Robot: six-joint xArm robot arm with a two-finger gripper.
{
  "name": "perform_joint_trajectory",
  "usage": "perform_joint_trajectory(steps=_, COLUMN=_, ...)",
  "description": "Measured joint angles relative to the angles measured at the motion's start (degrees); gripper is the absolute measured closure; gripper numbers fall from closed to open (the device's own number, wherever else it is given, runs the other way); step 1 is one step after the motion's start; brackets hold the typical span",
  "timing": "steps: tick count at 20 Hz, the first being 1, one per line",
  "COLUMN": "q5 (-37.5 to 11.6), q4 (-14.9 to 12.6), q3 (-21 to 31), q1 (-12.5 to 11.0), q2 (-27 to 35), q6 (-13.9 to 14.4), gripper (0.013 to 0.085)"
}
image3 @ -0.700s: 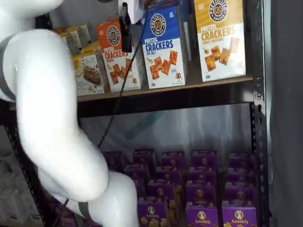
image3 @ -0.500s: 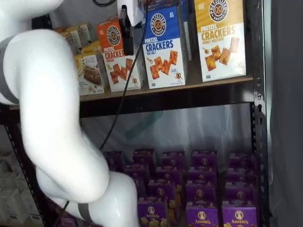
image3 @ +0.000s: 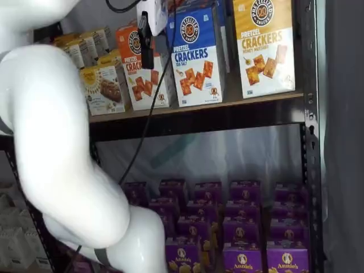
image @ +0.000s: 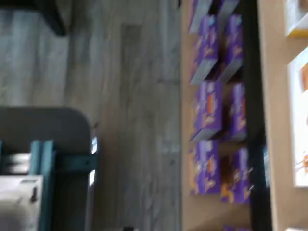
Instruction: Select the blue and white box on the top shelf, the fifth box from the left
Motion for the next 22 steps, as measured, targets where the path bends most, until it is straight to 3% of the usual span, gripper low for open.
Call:
perform_joint_trajectory(steps=5, q5=-6.2, q4=5.8, q3=2.4, q1=-1.9, q2=-1.8, q6=-0.1, gripper=0.0130)
perform_joint_trajectory(steps=13, q5=-10.0, q4=14.0, q3=0.4, q1=-5.9, q2=0.4, q6=-0.8, gripper=0.0130)
perform_joint_trajectory(steps=17, q5=-9.5, q4=16.6, q3=-2.9, q1=-7.6, q2=2.7, q6=-0.9, gripper=0.0130)
perform_joint_trajectory(steps=22, q5=-9.1, q4=17.9, q3=-7.0, q1=-9.2, q2=5.9, q6=-1.3, gripper=0.0130)
